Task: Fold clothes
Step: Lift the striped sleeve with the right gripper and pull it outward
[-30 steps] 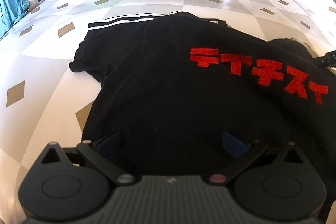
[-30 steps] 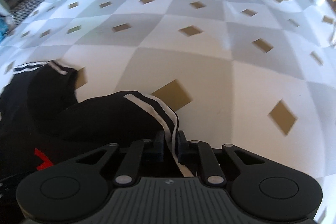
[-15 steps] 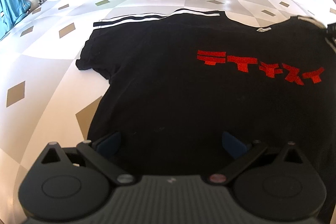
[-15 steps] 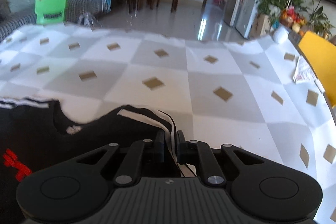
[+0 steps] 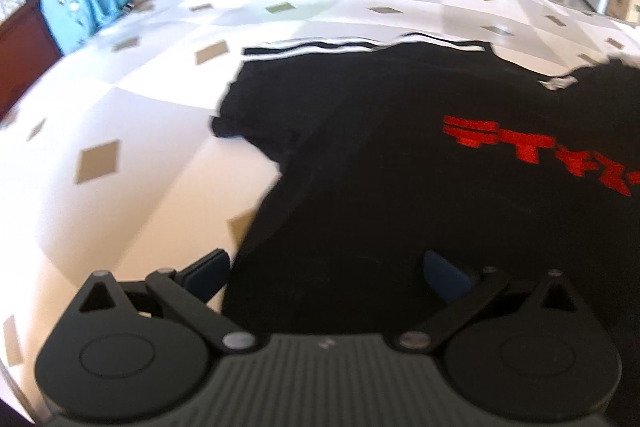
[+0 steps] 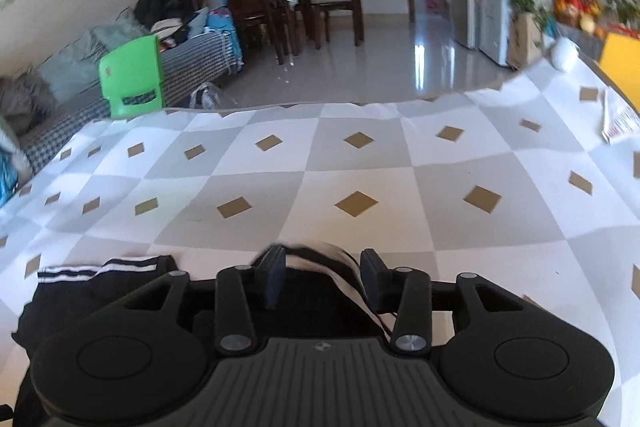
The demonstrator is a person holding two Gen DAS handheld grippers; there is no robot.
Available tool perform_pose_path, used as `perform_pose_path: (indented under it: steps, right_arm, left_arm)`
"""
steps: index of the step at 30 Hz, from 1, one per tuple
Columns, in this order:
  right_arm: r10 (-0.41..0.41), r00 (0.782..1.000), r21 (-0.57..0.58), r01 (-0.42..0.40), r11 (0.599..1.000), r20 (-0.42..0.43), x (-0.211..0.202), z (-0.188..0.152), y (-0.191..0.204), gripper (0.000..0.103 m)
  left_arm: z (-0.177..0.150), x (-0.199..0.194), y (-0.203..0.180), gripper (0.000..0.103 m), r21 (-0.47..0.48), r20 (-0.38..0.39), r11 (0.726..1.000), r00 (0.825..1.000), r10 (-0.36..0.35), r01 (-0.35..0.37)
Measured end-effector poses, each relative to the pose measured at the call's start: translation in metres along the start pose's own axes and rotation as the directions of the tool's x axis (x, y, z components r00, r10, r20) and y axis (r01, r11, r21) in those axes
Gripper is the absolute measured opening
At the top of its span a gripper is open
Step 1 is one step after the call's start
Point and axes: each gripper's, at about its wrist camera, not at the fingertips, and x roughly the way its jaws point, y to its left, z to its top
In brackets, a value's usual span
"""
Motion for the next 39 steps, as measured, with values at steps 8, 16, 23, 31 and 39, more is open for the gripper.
perform_pose_path:
  steps: [8, 16, 23, 31, 39]
  right_arm:
    - [-0.051, 0.992, 0.044, 0.056, 0.997, -0.114, -0.010, -0.013, -0.030, 0.047]
    - [0.013, 0.968, 0.207, 0.040, 0.977, -0.251, -0.017, -0.036, -0.065, 0.048]
    - [0.083, 0.954, 0.324, 0.016, 0.946, -0.289, -0.022, -0.043, -0.066, 0.049]
    - [0.125, 0.935, 0.400, 0.019, 0.916, -0.331, -0.005, -0.055, -0.060, 0.049]
    - [0.124, 0.949, 0.436, 0.015, 0.900, -0.289, 0.018, -0.061, -0.057, 0.035]
  left_arm:
    - [0.002, -0.002, 0.001, 0.103, -0.013, 0.020, 0.995, 0.995, 0.096, -0.096]
    - [-0.002, -0.011, -0.003, 0.103, -0.041, 0.000, 0.992, 0.993, 0.117, -0.116]
    - [-0.002, -0.018, -0.005, 0.103, -0.031, 0.033, 0.994, 0.994, 0.106, -0.105]
    - [-0.003, -0.017, -0.011, 0.103, 0.012, 0.035, 0.997, 0.996, 0.079, -0.079]
    - [-0.009, -0.015, -0.019, 0.103, 0.062, 0.032, 0.996, 0.998, 0.063, -0.064]
